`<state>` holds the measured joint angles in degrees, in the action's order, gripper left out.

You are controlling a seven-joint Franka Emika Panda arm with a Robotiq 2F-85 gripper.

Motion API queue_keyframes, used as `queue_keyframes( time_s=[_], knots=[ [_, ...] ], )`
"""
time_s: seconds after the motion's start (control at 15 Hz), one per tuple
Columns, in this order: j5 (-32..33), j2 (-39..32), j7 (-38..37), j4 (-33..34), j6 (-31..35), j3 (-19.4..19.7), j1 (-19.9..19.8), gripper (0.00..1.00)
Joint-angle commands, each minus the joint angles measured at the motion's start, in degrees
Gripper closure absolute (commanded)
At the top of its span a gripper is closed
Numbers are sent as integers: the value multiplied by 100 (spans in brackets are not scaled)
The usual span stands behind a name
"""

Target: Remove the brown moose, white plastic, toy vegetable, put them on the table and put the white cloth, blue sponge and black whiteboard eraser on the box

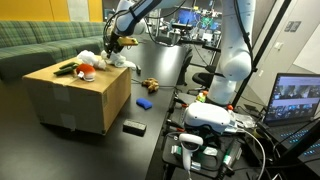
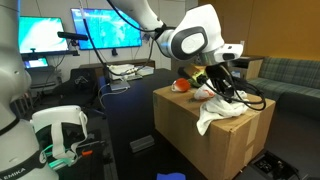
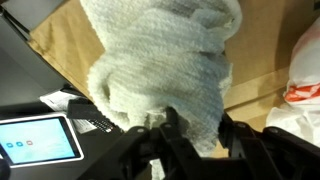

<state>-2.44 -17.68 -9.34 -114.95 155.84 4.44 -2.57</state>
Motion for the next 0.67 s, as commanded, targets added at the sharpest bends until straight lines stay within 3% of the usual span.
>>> queue_keyframes(
  time_s=[0.0,0.2,0.27,0.6],
  knots=[
    [87,197,25,103,-202,-3,101,25],
    [30,395,82,51,-145,-65,148,4],
    [-1,448,107,37,-110,-99,155,0],
    [-370,573,466,27,50,-433,114,0]
  ],
)
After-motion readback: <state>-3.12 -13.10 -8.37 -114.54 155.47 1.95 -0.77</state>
